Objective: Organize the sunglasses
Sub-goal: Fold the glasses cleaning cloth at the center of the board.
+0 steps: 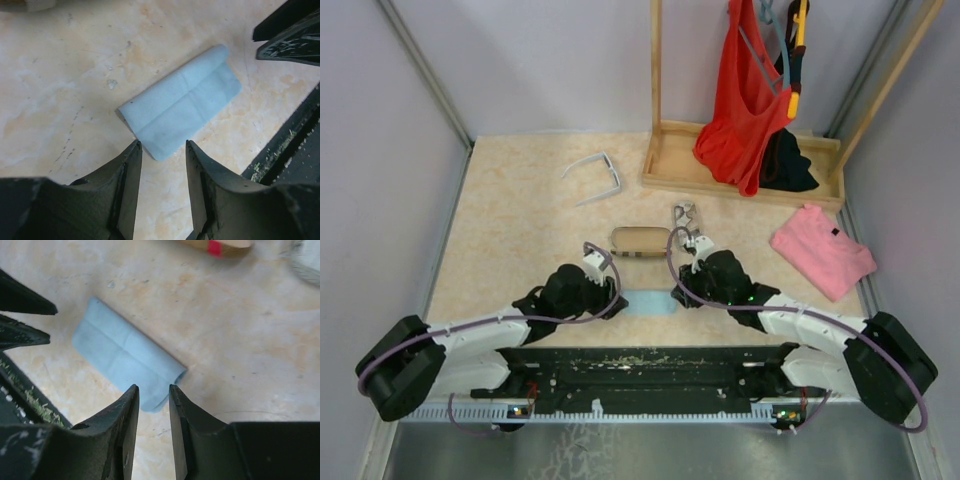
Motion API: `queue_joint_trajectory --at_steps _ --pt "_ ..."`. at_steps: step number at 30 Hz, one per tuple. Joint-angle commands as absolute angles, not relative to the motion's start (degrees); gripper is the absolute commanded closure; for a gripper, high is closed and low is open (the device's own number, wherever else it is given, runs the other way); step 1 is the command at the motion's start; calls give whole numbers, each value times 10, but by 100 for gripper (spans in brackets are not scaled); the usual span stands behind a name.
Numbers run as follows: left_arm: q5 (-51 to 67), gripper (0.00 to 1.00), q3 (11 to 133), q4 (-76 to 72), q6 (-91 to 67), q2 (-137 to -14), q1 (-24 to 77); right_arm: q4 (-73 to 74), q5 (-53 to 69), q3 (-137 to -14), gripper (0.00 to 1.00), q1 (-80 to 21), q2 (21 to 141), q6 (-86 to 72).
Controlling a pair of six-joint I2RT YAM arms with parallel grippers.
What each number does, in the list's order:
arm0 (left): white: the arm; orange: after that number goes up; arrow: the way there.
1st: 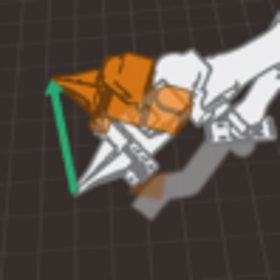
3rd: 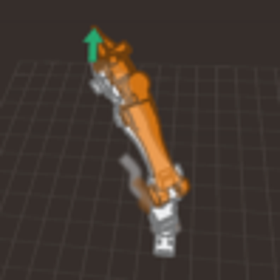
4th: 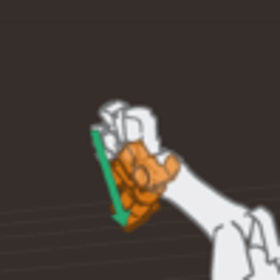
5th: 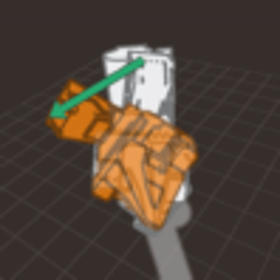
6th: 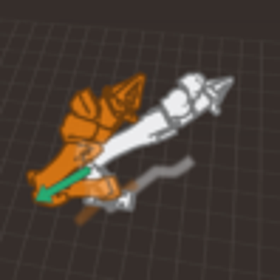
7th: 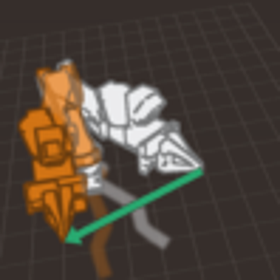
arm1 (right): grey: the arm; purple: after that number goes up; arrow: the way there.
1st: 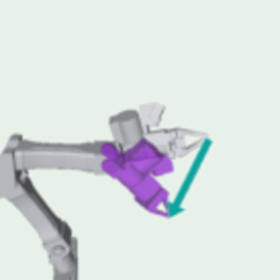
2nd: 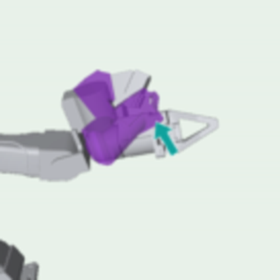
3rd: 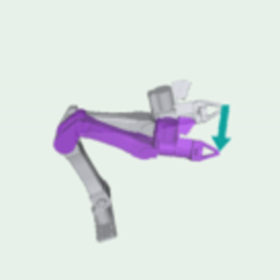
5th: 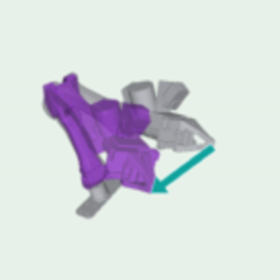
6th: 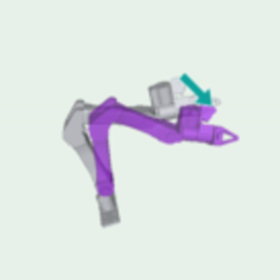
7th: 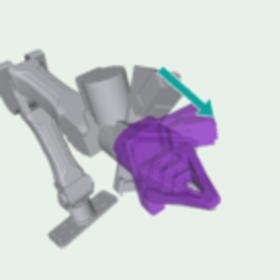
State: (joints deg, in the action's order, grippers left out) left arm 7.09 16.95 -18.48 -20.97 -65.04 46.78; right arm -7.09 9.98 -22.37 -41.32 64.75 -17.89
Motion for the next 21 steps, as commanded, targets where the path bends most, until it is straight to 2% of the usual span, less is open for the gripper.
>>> queue_joint_trajectory --at_steps 1,7,14,21 --pt "-17 51 186 -153 -258 -642 467 -49 -26 -229 67 -405 609 -237" --pt "-57 41 233 -137 -294 -689 465 -34 -51 -258 60 -405 654 -284" --pt "-59 37 262 -138 -301 -742 465 -82 -22 -261 60 -404 711 -334" --pt "-40 38 270 -122 -305 -775 465 -64 -12 -278 59 -404 738 -358"
